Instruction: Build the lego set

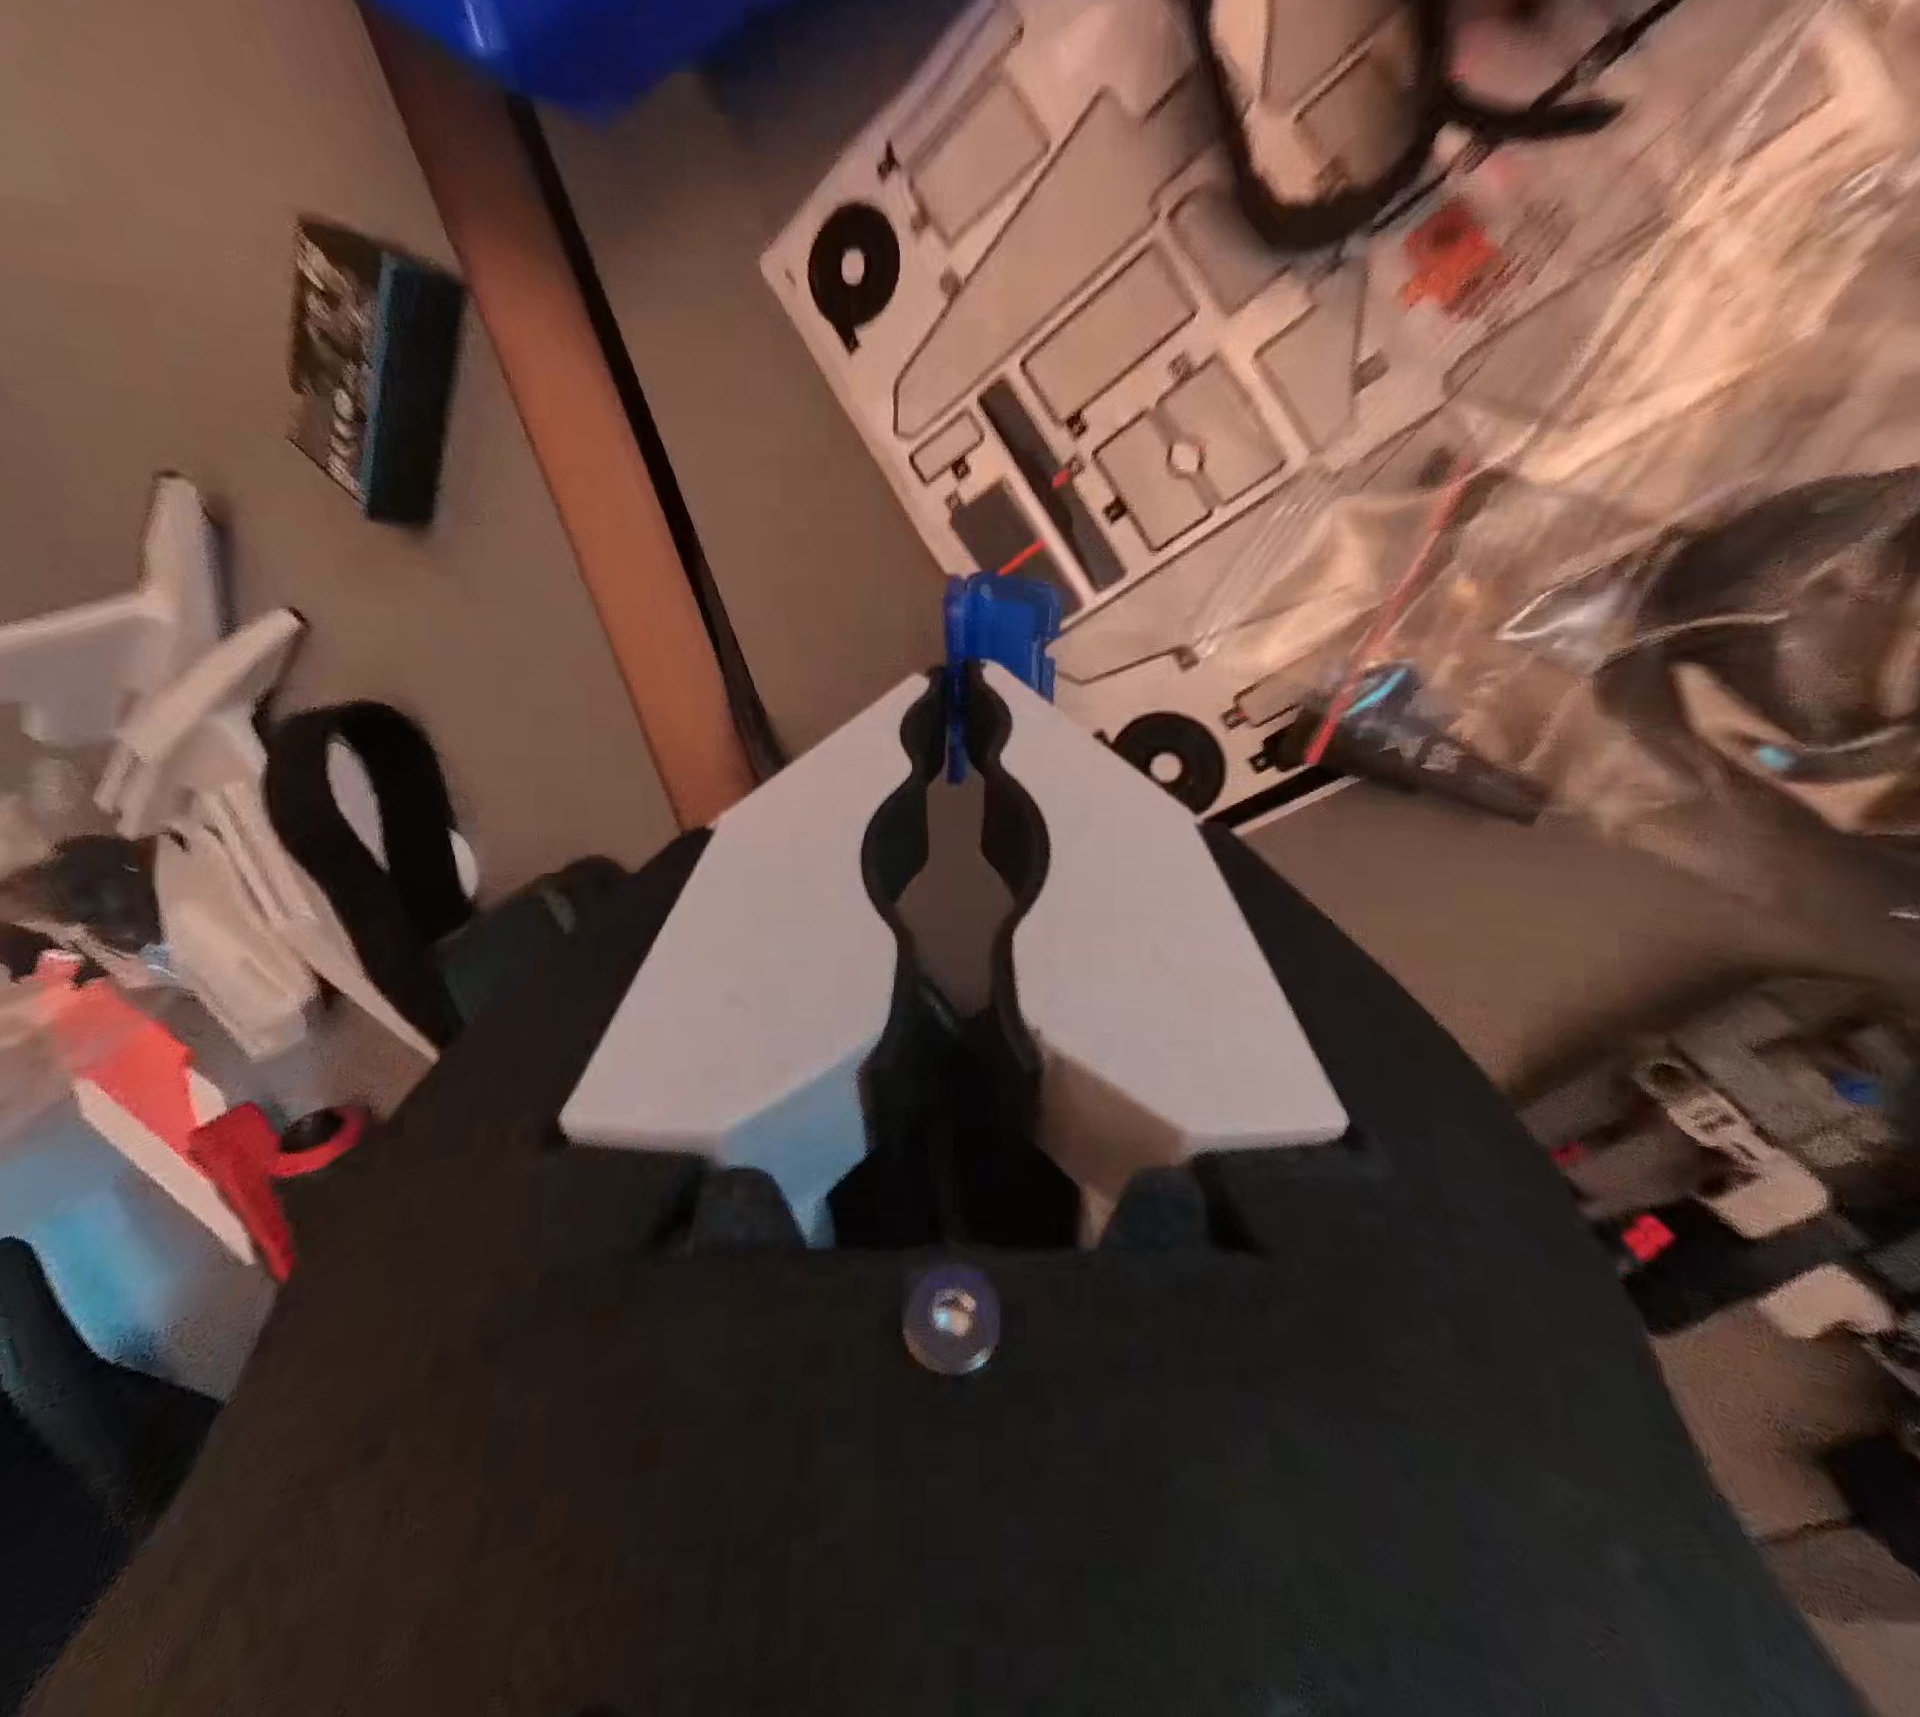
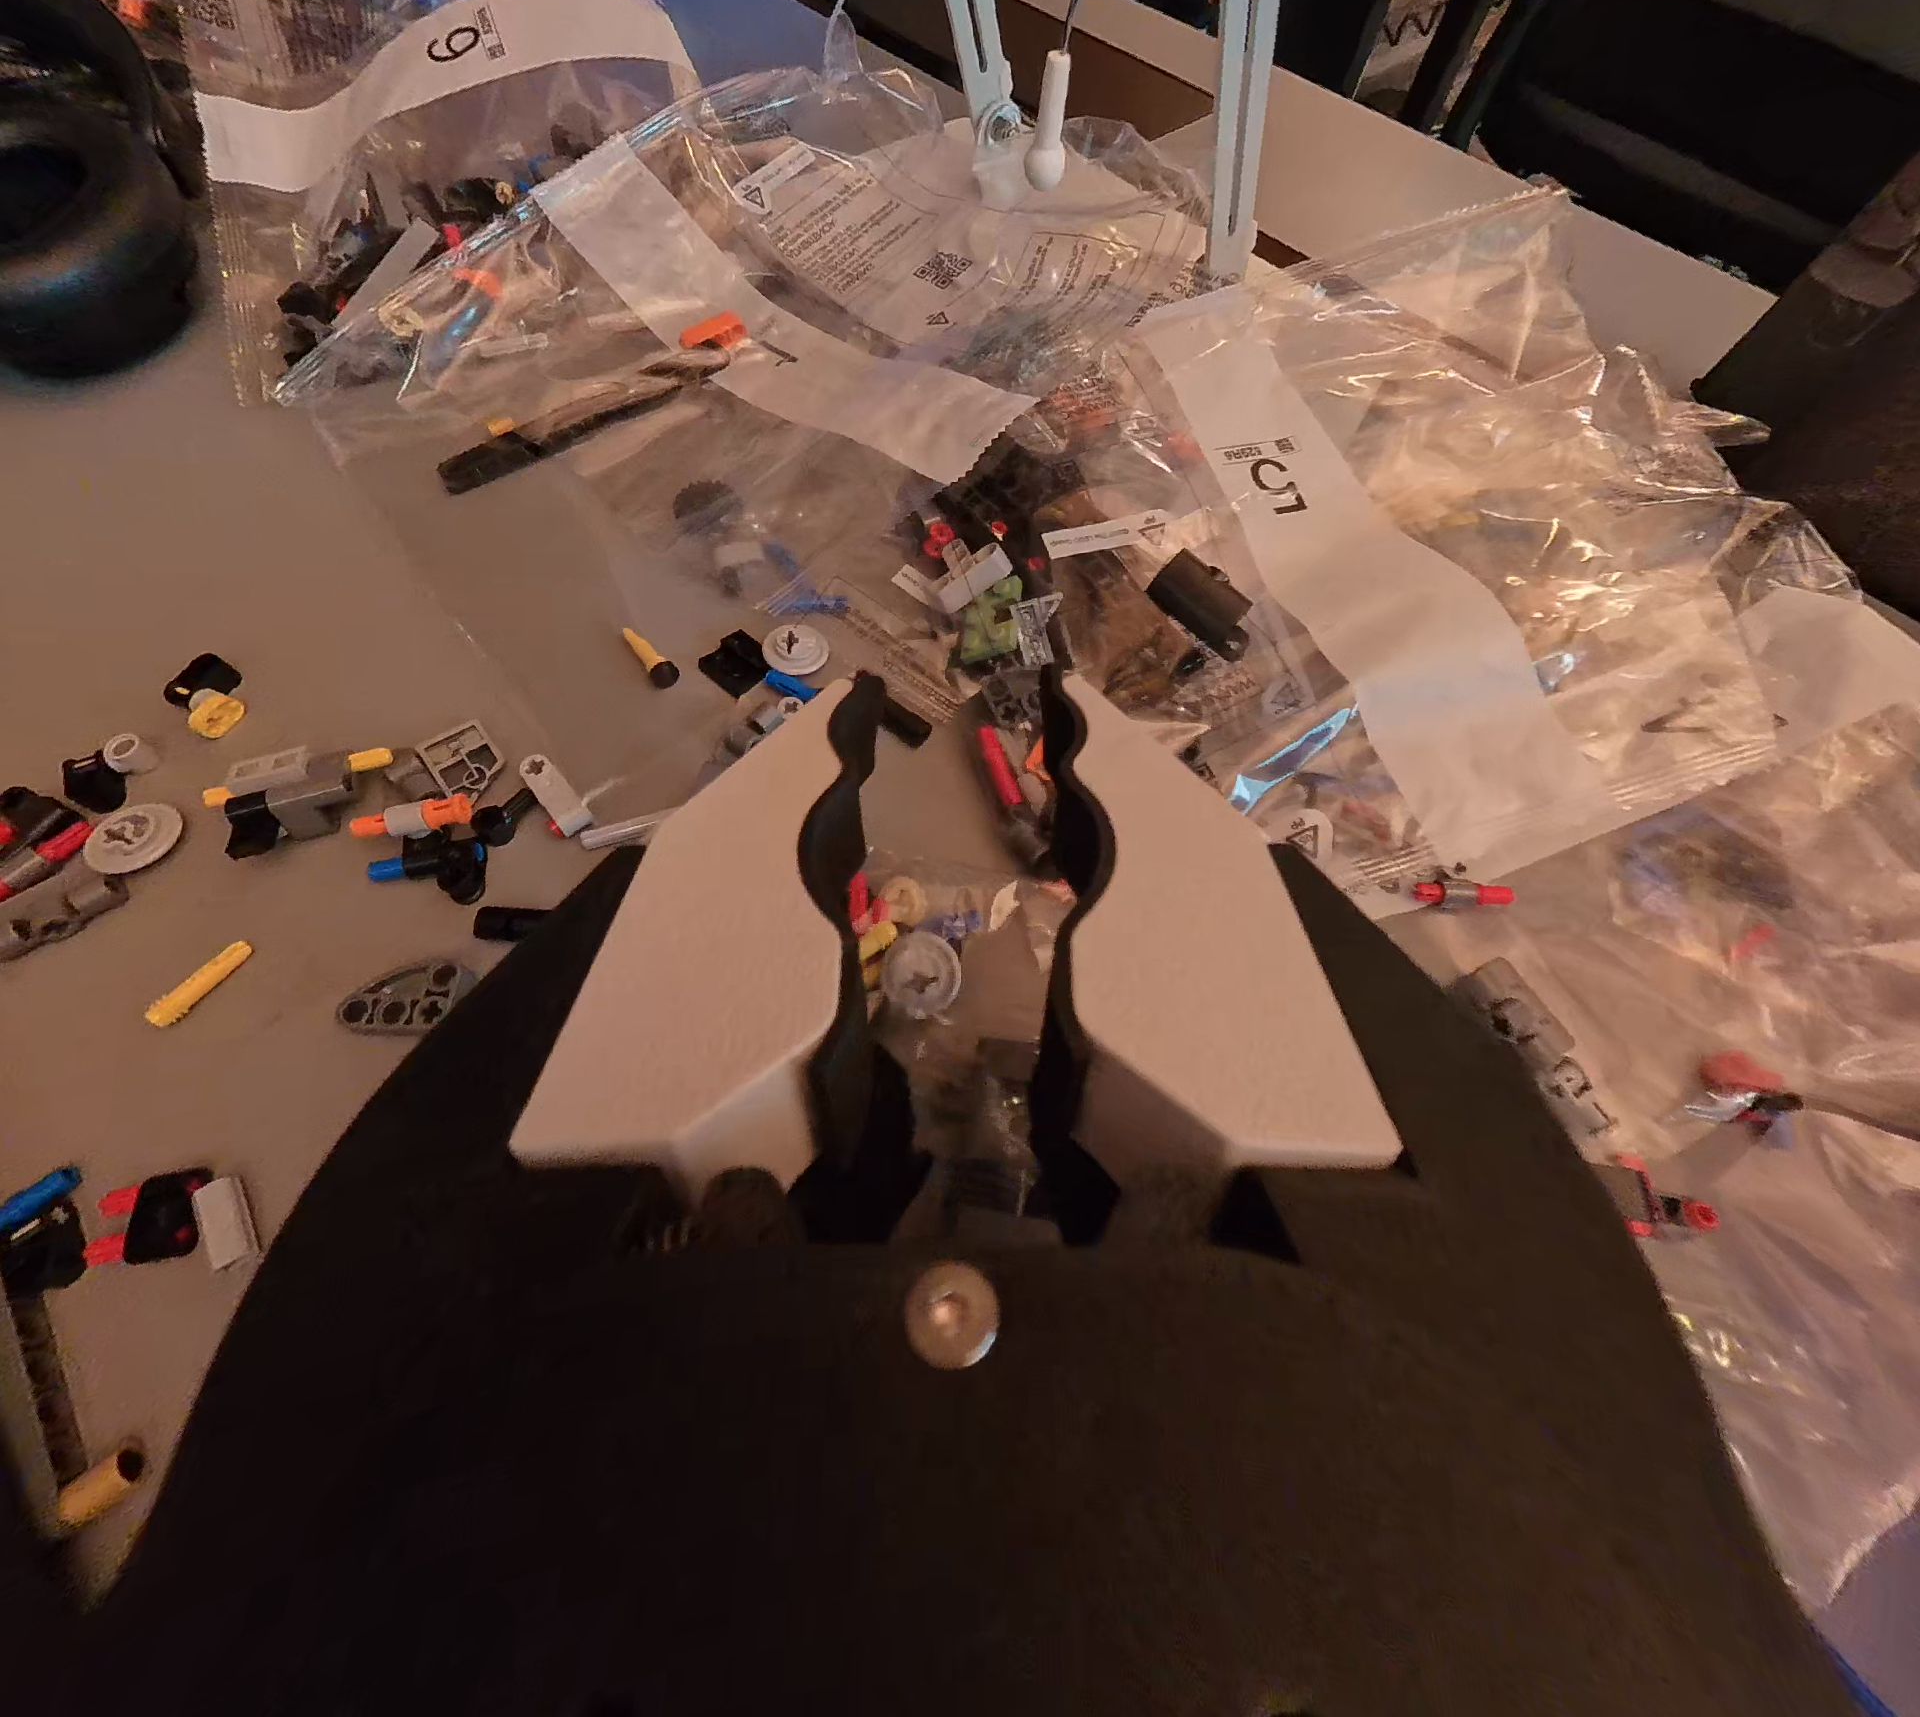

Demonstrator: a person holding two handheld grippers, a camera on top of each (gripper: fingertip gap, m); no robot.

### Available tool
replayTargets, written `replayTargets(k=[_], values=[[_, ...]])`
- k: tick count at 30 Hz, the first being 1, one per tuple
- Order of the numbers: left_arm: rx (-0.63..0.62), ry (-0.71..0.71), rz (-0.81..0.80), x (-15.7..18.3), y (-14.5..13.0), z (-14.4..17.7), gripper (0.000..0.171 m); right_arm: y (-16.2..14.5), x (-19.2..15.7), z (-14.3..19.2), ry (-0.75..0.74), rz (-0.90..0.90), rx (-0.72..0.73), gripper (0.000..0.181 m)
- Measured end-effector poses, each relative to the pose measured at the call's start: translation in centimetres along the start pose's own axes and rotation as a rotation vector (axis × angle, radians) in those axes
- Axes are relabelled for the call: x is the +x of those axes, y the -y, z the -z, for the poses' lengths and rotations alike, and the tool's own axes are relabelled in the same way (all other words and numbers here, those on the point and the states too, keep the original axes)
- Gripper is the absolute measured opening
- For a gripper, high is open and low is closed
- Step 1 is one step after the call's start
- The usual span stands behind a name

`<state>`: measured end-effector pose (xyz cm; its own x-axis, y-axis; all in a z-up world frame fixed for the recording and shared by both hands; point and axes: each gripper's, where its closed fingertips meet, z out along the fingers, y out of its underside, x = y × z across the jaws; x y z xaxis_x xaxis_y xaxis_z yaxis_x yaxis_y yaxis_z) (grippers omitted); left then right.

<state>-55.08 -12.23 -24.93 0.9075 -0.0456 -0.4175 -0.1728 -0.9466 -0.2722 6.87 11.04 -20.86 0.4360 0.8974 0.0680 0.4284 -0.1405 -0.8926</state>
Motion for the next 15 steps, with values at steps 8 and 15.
replayTargets(k=[8,15], values=[[0.058,-0.01,0.044,-0.1,1.0,1.4,0.024,0.5,0.3,0.3,-0.014,-0.002,0.032,0.034],[0.43,-0.05,-0.176,7.2,15.0,12.3,0.032,1.3,1.3,1.1,-0.044,-0.015,0.085,0.047]])
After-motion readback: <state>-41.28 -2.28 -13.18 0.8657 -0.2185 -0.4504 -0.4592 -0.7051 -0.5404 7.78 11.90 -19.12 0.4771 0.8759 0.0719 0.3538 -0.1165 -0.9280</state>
